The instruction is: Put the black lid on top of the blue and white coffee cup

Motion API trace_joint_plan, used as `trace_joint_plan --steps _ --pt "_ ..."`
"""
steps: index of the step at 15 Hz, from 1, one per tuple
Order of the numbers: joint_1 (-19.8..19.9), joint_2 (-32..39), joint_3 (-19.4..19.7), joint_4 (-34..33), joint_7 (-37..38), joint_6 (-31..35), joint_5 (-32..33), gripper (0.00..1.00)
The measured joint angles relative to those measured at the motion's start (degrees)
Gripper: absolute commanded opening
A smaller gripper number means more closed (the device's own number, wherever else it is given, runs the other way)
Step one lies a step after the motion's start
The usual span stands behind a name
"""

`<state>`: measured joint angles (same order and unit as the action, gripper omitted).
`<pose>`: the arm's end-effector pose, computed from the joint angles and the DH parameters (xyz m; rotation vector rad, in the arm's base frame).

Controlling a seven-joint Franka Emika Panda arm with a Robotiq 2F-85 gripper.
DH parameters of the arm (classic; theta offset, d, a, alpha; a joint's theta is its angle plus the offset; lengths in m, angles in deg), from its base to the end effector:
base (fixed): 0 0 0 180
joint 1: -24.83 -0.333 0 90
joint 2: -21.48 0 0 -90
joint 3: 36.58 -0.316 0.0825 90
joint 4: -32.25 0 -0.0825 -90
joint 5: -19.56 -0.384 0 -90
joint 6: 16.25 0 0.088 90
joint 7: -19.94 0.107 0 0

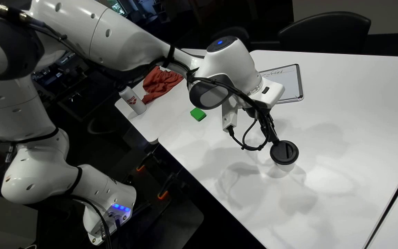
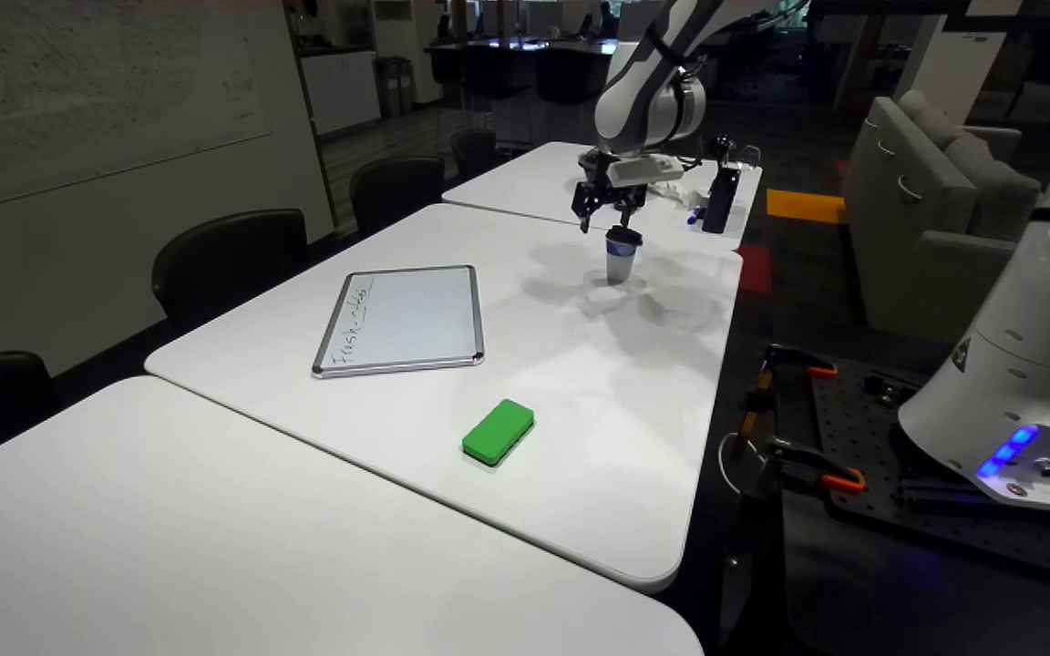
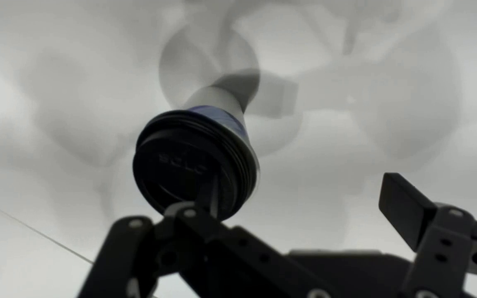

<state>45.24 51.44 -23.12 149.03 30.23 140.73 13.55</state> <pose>0.5116 -0.3433 0.2086 2.7757 -1.2092 0.2727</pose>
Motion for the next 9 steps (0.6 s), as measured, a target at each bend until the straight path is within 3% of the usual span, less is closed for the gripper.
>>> trace_joint_plan --steps 9 --pt "0.0 0.0 -0.6 1.6 0.0 2.4 0.0 1.0"
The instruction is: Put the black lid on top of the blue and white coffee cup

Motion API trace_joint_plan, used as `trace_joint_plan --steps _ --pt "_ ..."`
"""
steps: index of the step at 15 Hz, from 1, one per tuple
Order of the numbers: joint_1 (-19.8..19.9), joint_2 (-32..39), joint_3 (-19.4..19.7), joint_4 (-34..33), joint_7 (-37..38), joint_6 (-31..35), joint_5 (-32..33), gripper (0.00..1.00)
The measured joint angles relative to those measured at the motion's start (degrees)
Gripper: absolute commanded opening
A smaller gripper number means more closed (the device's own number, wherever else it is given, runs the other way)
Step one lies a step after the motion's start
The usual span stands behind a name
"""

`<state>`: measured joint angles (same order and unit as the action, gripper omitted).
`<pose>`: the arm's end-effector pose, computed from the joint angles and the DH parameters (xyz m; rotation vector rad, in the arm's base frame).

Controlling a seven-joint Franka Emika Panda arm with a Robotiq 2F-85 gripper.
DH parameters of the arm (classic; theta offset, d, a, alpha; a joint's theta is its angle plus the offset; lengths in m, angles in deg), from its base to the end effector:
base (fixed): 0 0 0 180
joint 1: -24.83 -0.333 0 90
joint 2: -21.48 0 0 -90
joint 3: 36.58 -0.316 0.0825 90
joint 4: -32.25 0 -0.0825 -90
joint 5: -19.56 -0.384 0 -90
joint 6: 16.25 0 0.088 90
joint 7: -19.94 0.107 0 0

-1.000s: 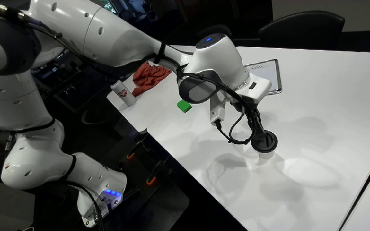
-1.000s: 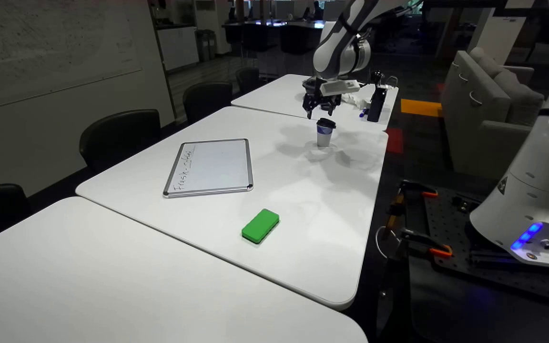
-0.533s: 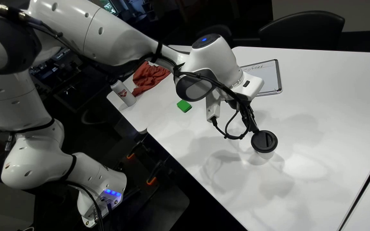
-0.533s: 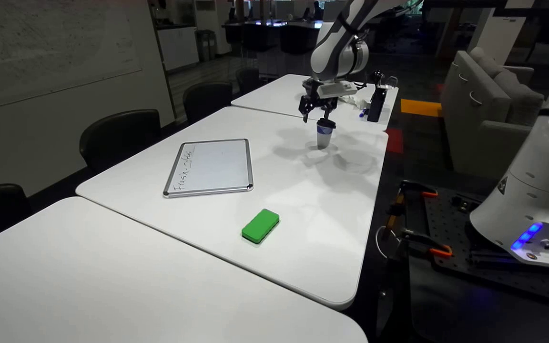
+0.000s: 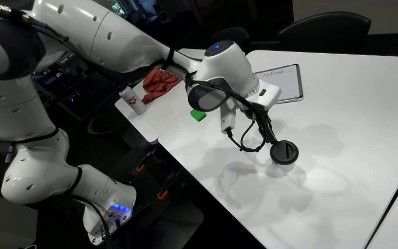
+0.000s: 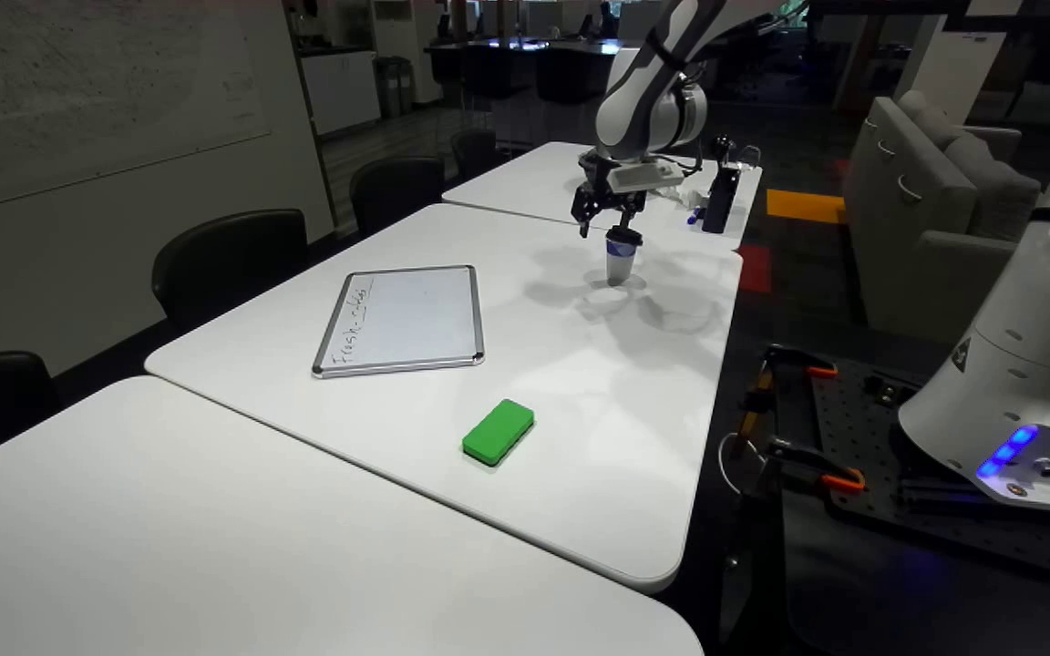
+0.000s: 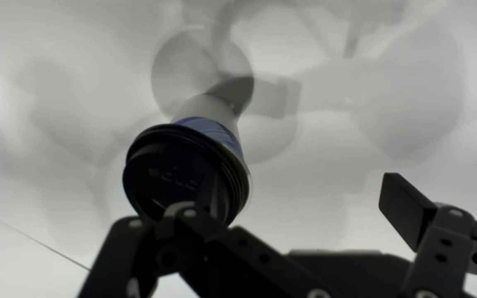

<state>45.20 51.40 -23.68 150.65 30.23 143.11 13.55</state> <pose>0.5087 -0.3357 0.2020 2.7788 -1.1978 0.2930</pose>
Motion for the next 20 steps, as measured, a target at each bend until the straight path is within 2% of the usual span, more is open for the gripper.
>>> trace_joint_plan --steps 4,8,11,15,18,20 --pt "-0.5 -3.2 0.8 3.3 0.0 2.0 0.0 1.0" --pt "-4.3 -11.0 5.6 9.6 1.1 2.5 2.1 1.0" --pt "-8.4 -17.0 10.9 14.0 6.2 2.5 8.6 1.0" --pt "-12.3 -22.9 16.5 17.6 16.5 1.8 21.0 1.0" --pt "-13.2 -26.0 17.9 18.9 22.5 0.4 28.3 1.0" --pt "-11.8 -26.3 16.6 19.0 22.8 0.3 28.7 1.0"
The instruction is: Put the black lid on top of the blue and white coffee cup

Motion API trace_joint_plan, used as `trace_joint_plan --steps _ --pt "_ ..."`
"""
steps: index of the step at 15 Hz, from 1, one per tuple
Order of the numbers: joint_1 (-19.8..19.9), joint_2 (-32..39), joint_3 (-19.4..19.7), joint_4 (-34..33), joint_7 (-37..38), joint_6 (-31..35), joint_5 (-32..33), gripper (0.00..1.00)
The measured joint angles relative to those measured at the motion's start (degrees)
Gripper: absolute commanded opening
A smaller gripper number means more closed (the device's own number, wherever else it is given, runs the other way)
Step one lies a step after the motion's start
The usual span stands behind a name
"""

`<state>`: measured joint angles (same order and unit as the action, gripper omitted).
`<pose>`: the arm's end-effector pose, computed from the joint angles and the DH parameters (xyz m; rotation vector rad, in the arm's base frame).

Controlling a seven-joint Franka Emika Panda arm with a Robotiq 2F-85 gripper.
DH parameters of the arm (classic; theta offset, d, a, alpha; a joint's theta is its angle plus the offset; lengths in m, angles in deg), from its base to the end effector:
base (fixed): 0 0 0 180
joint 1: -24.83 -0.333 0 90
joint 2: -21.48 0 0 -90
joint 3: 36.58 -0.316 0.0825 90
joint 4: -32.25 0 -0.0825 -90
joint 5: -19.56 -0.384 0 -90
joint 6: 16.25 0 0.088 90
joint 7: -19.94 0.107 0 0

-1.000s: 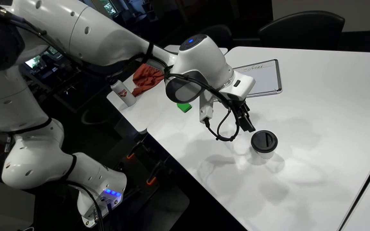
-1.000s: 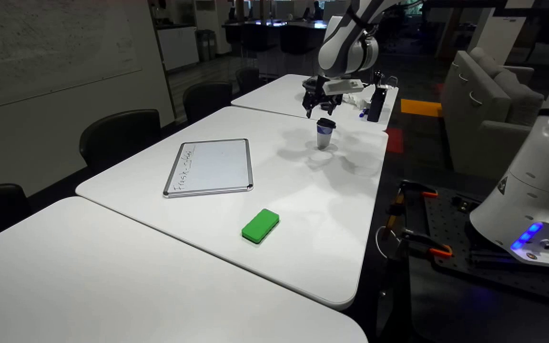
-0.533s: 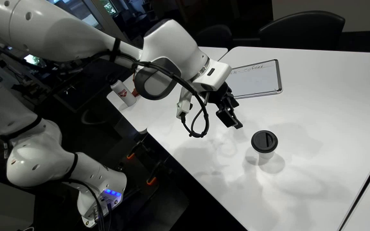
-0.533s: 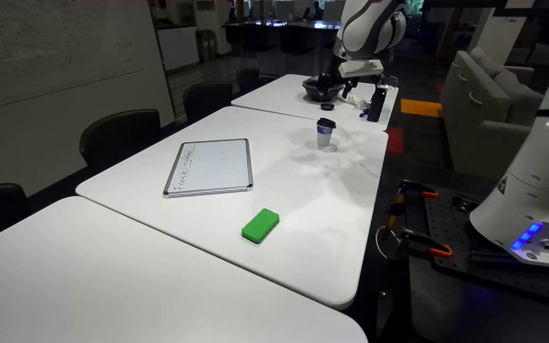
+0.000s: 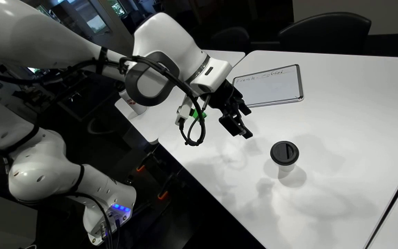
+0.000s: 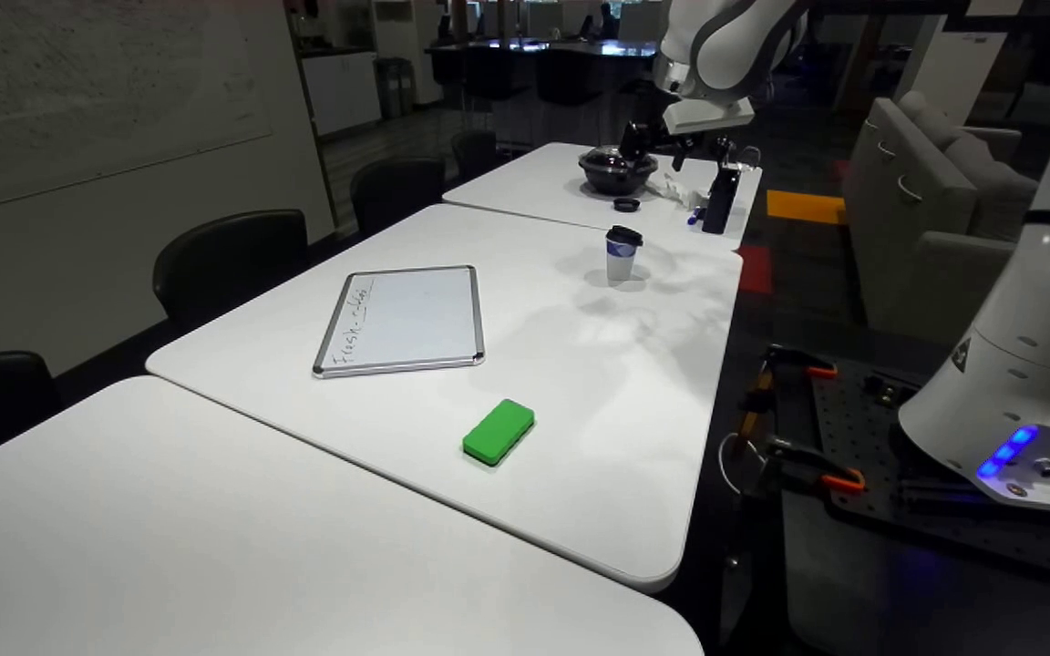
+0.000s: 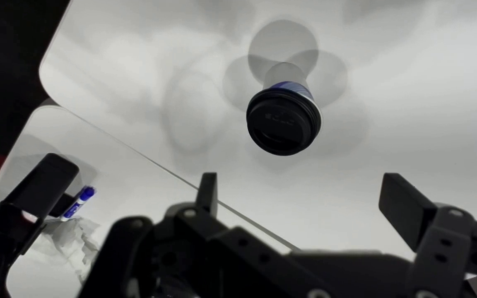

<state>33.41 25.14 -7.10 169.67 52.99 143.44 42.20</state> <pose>0.4225 -0.3084 0.3244 2.5895 -1.2286 0.4524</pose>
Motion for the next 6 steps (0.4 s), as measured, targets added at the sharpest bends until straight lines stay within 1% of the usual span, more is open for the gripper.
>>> trace_joint_plan --steps 2,6 --pt "0.7 0.3 -0.8 0.0 0.0 0.0 0.0 1.0" --pt "0.8 0.4 -0.8 0.0 0.0 0.0 0.0 1.0"
